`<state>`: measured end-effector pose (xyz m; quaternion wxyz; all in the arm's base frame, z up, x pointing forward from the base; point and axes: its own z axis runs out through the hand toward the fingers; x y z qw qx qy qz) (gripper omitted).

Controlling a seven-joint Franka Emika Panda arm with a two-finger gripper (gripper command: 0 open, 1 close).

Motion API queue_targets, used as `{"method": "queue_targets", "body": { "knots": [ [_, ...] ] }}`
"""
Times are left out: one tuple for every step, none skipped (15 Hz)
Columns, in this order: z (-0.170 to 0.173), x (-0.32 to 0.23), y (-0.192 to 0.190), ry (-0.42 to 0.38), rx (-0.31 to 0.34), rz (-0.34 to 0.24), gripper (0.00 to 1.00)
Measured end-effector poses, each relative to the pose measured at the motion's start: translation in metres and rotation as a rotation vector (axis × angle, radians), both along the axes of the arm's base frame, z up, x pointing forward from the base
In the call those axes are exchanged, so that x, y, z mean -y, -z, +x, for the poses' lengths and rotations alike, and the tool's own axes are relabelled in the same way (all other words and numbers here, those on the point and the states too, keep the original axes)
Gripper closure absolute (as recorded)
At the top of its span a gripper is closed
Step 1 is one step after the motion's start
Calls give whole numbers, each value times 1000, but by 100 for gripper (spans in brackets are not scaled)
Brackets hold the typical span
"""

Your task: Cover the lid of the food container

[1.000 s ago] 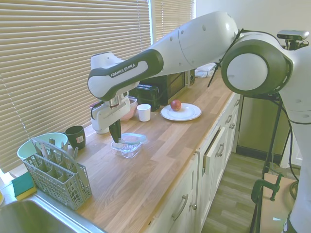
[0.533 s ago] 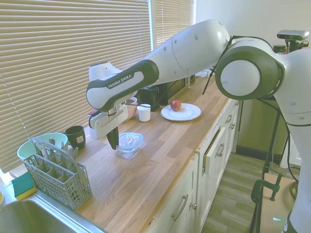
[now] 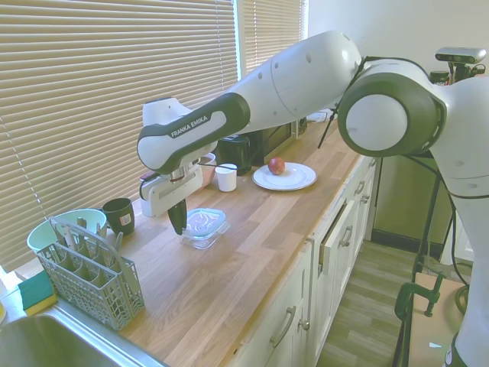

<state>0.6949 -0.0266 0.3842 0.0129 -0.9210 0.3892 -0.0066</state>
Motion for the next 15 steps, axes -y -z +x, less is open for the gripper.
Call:
{"method": "queue_targets", "body": {
  "knots": [
    [0,4,0,8,1,4,100],
    [0,8,0,15,1,6,100],
    [0,11,0,19,1,7,100],
    [0,11,-1,21,3,8,100],
    [1,12,-2,22,6,8,100],
    [1,13,-4,25,9,10,100],
    [1,16,-5,30,11,13,100],
    [1,18,-5,35,12,15,0],
    [1,20,-5,39,12,19,0],
    [1,21,-5,41,12,21,0],
    [1,21,-5,41,11,21,0],
    [1,22,-6,43,12,21,0],
    [1,24,-6,45,13,21,0],
    [1,26,-6,48,13,21,0],
    [1,27,-6,50,14,20,0]
  ]
}}
